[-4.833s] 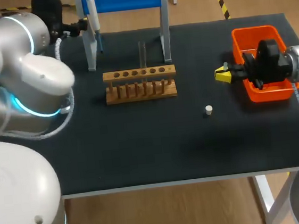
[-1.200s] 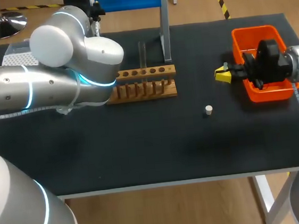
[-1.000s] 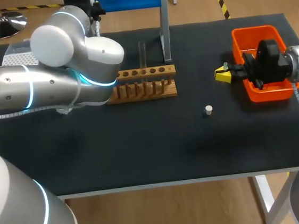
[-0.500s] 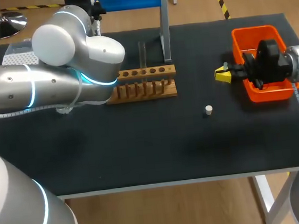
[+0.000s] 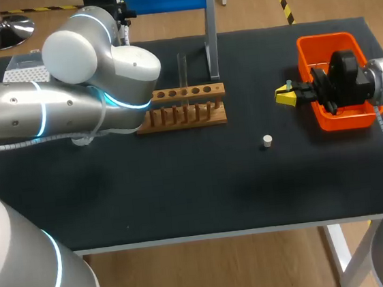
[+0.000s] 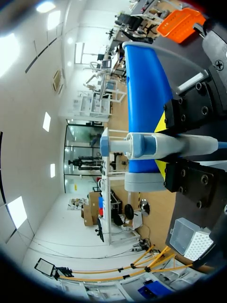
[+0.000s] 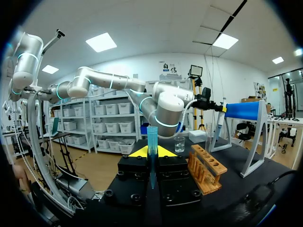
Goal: Invert the test tube, pick up the pipette, mount the tip to pipette, aspirate from beaker and dispense into the tube, eject the tip, return the pipette, and cap with the stopper.
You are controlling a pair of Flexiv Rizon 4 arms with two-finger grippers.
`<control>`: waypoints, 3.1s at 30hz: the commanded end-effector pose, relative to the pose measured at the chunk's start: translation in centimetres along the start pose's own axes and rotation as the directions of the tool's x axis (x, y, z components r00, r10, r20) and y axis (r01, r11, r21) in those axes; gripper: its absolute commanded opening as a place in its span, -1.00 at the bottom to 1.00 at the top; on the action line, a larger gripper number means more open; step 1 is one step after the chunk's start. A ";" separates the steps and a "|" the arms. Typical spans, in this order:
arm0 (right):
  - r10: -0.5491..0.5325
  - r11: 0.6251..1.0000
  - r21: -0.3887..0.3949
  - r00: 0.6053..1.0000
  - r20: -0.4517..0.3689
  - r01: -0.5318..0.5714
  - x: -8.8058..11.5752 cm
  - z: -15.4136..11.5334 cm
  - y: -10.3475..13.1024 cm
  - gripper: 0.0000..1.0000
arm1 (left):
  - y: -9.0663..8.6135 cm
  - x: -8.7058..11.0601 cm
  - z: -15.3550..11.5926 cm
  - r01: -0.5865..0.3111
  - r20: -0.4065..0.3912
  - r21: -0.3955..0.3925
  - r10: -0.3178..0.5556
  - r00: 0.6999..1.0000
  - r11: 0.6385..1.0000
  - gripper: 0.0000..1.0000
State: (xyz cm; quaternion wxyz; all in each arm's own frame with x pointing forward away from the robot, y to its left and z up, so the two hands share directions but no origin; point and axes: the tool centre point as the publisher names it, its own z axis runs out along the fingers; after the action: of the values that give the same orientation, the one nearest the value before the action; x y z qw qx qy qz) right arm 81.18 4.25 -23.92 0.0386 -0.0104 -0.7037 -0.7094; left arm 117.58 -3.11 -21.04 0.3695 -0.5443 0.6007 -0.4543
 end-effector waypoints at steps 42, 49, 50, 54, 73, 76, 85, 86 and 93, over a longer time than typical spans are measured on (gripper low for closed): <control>0.000 1.000 0.002 1.000 0.001 0.000 0.1 -0.1 0.1 -1.00 | -6.9 0.2 -16.0 -0.174 -0.641 0.077 0.182 0.746 0.982 -1.00; 0.000 1.000 0.002 1.000 0.001 0.000 0.1 -0.1 0.1 -1.00 | -6.9 0.5 -16.8 -0.192 -0.680 0.079 0.194 0.707 0.978 -1.00; 0.000 1.000 0.002 1.000 0.001 0.000 0.1 -0.1 0.1 -1.00 | -6.9 0.5 -16.8 -0.192 -0.680 0.079 0.194 0.707 0.978 -1.00; 0.000 1.000 0.002 1.000 0.001 0.000 0.1 -0.1 0.1 -1.00 | -6.9 0.5 -16.8 -0.192 -0.680 0.079 0.194 0.707 0.978 -1.00; 0.000 1.000 0.002 1.000 0.001 0.000 0.1 -0.1 0.1 -1.00 | -6.0 4.7 -22.5 -0.208 -0.852 0.170 0.250 0.461 0.963 -1.00; 0.000 1.000 0.002 1.000 0.001 0.000 0.1 -0.1 0.1 -1.00 | -6.2 6.1 -23.4 -0.210 -0.880 0.198 0.268 0.393 0.958 -1.00; 0.000 1.000 0.002 1.000 0.001 0.000 0.1 -0.1 0.1 -1.00 | -6.2 10.2 -26.0 -0.191 -0.945 0.231 0.267 0.188 0.954 -1.00; 0.000 1.000 0.002 1.000 0.001 0.000 0.1 -0.1 0.1 -1.00 | -6.1 10.8 -26.4 -0.193 -0.952 0.222 0.256 0.170 0.956 -1.00; 0.000 1.000 0.002 1.000 0.001 0.000 0.1 -0.1 0.1 -1.00 | -6.1 10.8 -26.4 -0.193 -0.952 0.222 0.256 0.170 0.956 -1.00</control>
State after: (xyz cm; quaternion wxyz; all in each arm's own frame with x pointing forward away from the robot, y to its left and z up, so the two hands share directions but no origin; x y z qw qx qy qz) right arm 81.17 4.25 -23.91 0.0385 -0.0104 -0.7037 -0.7094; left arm 92.92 -10.13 -6.44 0.0004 -0.0464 0.7591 -0.6493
